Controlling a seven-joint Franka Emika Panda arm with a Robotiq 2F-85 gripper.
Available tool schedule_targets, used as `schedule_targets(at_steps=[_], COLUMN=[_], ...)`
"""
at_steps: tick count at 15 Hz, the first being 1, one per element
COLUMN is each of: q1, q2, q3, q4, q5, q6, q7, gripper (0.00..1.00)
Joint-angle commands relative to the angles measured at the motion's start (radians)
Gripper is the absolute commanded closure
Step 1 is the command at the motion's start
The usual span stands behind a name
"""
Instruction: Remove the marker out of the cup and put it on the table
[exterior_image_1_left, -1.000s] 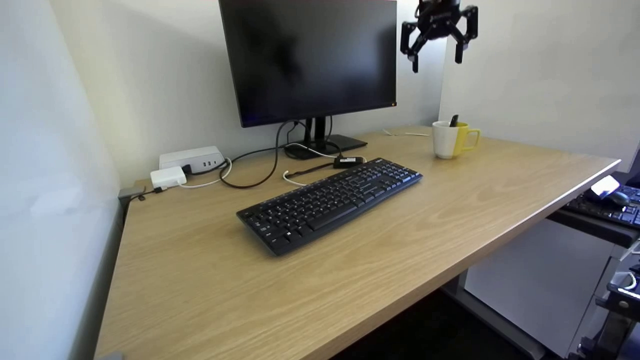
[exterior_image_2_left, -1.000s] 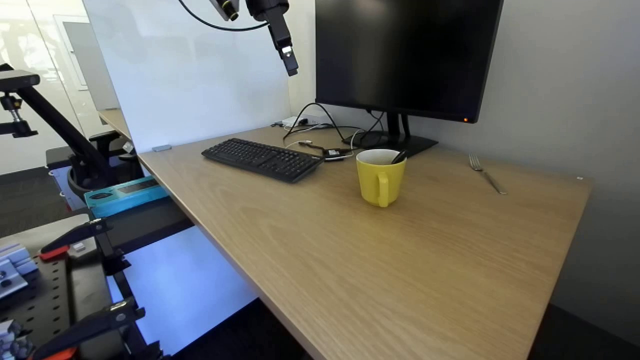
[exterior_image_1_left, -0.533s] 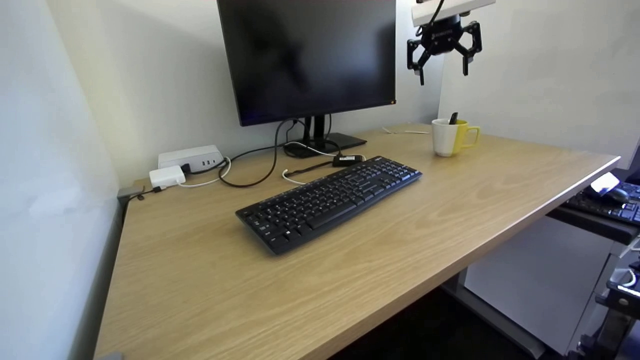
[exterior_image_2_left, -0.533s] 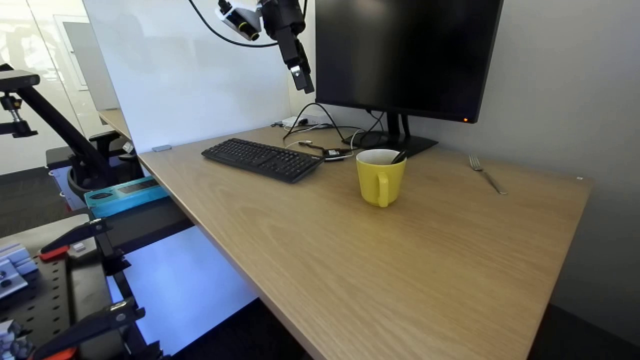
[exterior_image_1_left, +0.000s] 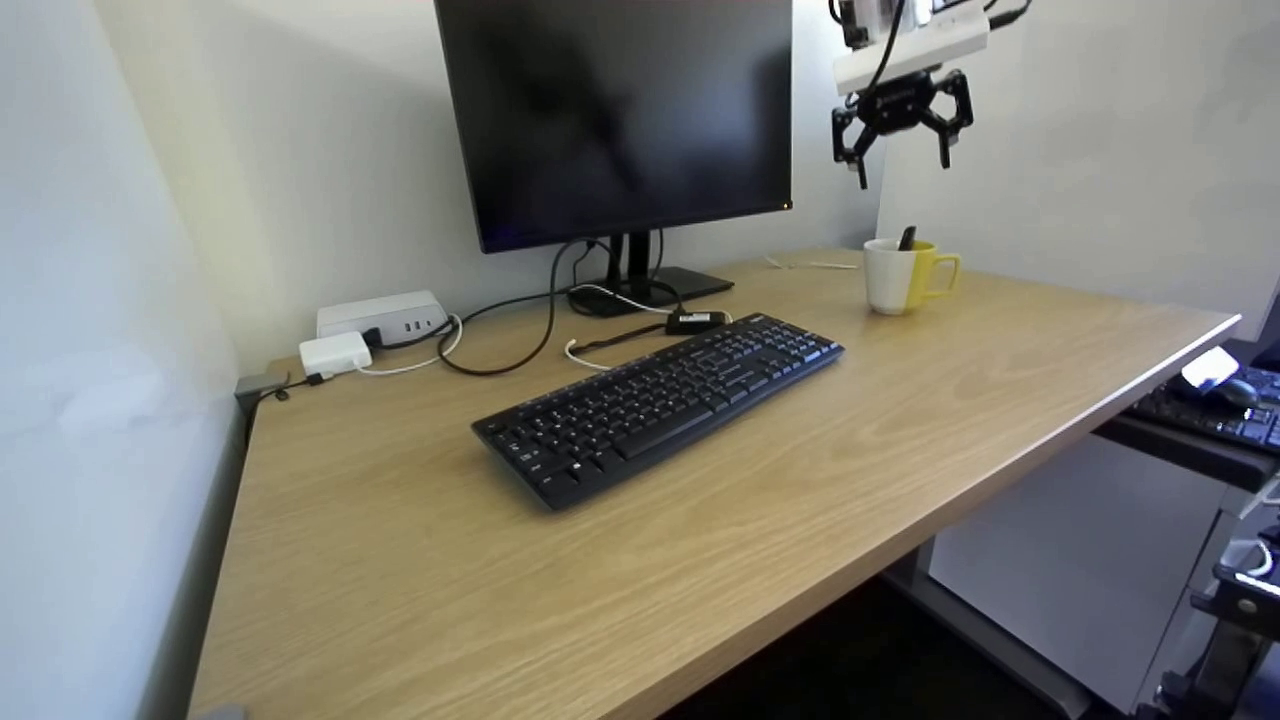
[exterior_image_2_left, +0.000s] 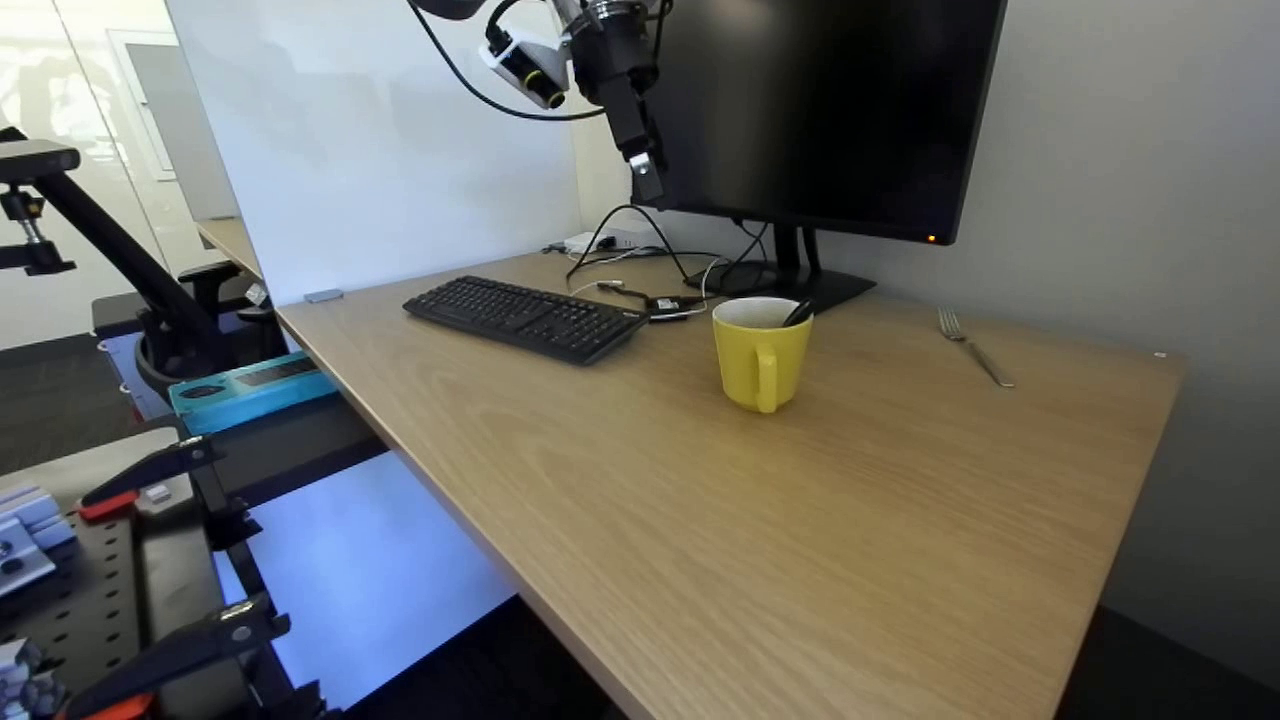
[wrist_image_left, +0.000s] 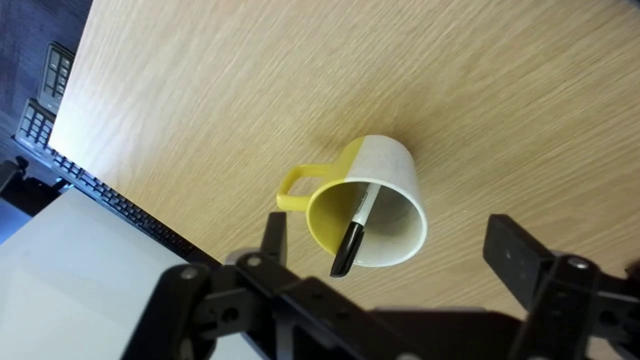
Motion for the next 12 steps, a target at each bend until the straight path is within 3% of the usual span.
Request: schedule_targets(at_steps=[1,12], q1=[0.001,0.009], q2=[0.058,0.075], q3=[-0.031,-0.053], q4=[0.060,0.076], q5=[-0.019,0.003], q6=[0.014,0.015], q7=[-0.007,-0.011], gripper=[0.00,0.00])
